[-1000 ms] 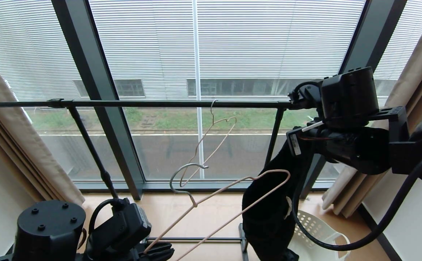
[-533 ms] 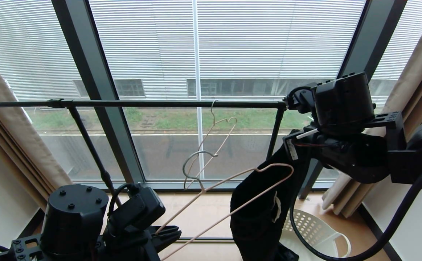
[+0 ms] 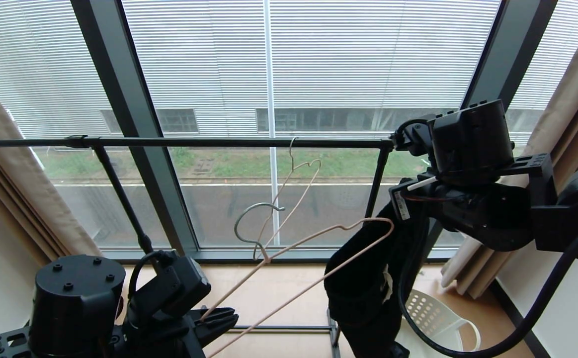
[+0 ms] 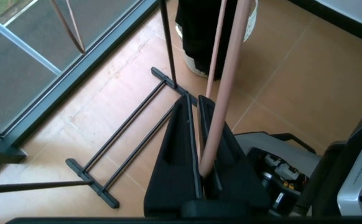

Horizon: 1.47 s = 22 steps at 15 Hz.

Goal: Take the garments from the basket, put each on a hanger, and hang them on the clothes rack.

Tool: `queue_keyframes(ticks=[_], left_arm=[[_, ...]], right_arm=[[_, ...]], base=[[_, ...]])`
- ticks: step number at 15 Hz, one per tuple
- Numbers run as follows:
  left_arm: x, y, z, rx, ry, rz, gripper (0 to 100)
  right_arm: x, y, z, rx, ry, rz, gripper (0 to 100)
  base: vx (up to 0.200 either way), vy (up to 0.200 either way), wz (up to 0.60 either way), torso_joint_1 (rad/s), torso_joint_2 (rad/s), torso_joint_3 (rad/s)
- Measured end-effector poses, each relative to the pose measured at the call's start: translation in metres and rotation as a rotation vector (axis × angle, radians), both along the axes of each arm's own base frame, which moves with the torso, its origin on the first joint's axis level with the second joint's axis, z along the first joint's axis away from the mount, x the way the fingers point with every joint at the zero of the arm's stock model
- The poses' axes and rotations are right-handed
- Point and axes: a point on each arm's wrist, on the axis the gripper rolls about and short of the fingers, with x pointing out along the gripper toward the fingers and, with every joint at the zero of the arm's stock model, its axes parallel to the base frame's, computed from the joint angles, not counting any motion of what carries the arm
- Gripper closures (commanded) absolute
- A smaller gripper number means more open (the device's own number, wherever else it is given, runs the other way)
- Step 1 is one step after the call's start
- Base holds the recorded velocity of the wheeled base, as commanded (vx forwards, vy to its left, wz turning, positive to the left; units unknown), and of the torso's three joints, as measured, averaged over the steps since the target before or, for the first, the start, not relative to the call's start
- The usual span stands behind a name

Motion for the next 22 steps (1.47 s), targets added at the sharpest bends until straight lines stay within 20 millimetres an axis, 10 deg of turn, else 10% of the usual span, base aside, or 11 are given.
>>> queue_keyframes(ticks=[22], left_arm=[[0.022,-0.006,0.001,0.065,-0.057,0.104,100]], right_arm=[[-0.023,0.029,0.006,-0.023,-0.069,0.017,100]], base=[[0.000,0.000,0.00,0.000,0.00,0.000]])
